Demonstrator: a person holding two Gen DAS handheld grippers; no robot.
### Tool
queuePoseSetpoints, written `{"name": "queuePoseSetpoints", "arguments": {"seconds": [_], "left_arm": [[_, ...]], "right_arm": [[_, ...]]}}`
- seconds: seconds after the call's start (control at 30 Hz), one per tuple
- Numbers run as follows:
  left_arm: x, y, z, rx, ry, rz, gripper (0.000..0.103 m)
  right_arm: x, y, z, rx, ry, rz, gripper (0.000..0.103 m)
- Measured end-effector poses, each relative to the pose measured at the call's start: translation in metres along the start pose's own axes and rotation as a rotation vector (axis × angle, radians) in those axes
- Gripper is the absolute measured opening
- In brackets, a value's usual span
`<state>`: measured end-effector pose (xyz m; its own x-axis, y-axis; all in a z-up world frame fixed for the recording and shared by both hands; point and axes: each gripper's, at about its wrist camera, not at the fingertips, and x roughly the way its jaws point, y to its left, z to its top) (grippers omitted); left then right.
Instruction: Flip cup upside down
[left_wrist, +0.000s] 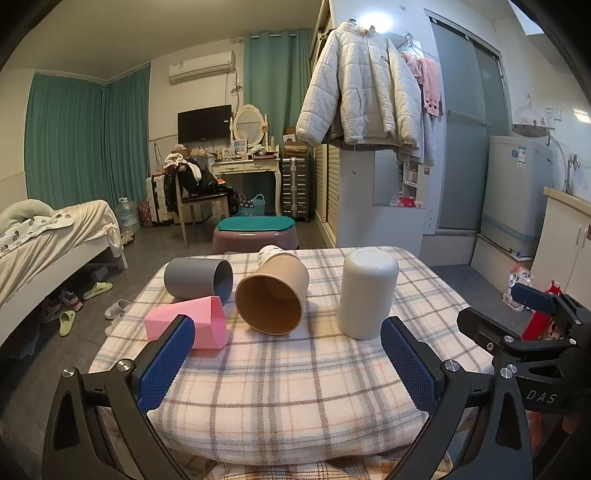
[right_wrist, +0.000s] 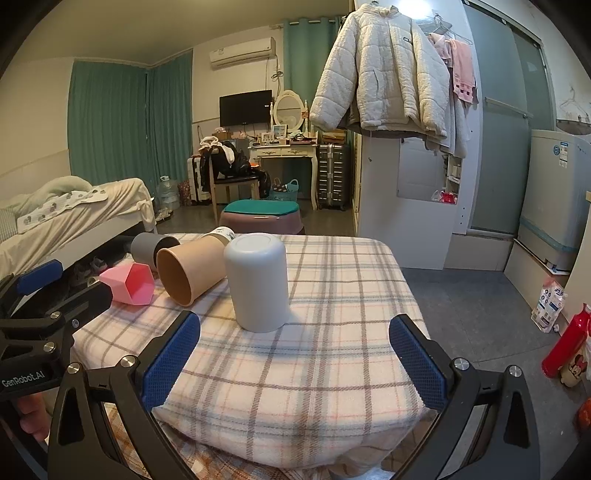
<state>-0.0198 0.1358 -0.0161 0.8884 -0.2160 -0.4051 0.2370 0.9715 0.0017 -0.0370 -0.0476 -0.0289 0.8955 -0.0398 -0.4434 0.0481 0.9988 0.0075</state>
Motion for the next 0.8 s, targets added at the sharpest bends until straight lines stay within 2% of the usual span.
{"name": "queuePoseSetpoints", "arguments": {"seconds": [0.8], "left_arm": [[0.0003, -0.0011, -0.0009, 0.003, 0.001, 0.001, 0.103]], "right_arm": [[0.0001, 0.0, -0.0002, 0.002, 0.005, 0.0, 0.103]]}}
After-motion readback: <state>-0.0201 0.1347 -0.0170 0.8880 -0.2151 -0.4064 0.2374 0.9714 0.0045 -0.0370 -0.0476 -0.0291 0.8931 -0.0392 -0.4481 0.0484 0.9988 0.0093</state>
